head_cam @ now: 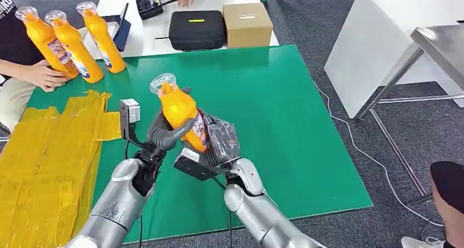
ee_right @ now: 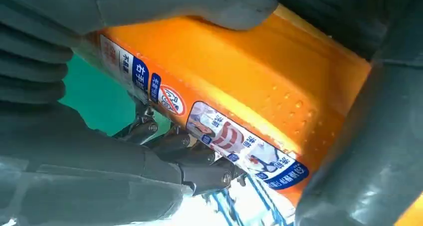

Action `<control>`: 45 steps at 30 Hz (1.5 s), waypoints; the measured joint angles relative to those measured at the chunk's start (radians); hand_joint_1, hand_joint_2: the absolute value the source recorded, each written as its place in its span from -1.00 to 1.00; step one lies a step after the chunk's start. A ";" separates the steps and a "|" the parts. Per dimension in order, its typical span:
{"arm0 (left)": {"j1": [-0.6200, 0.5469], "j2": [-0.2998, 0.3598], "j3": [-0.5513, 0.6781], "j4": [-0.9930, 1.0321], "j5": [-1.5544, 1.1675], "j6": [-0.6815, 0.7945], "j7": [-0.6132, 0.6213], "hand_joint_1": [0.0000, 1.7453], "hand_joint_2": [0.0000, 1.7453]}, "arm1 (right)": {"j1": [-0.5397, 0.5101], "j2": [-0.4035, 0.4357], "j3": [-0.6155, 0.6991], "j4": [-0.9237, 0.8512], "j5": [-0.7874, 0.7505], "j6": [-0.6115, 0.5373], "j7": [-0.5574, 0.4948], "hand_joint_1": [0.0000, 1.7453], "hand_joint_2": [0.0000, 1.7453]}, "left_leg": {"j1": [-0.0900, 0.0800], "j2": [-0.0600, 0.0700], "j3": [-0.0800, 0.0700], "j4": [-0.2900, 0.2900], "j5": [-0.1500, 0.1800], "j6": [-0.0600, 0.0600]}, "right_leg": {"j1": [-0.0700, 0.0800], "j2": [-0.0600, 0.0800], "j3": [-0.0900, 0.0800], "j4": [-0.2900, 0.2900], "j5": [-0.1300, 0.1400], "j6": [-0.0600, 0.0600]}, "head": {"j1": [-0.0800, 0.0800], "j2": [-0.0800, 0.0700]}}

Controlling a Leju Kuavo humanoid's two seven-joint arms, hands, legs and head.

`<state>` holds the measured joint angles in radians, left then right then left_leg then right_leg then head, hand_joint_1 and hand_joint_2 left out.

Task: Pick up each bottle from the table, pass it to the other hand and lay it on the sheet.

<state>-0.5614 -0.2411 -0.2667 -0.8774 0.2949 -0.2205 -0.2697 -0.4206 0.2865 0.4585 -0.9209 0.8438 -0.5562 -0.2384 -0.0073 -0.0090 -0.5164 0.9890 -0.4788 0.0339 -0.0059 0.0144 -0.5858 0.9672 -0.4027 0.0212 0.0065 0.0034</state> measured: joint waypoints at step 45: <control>0.058 0.066 0.155 -0.071 -0.168 0.210 -0.071 1.00 1.00 | 0.135 -0.055 -0.008 -0.313 -0.175 0.031 -0.077 -1.00 1.00 | 0.000 0.000 0.000 0.000 0.000 0.000 | 0.000 0.000 -0.001 0.000 0.000 0.000 | 0.000 0.000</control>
<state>-0.5033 -0.1751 -0.1114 -0.9488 0.1268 -0.0101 -0.3410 -0.2861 0.2316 0.4502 -1.2335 0.6687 -0.5249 -0.3158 -0.0074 -0.0089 -0.5169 0.9890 -0.4788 0.0339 -0.0058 0.0145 -0.5869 0.9671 -0.4028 0.0212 0.0065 0.0031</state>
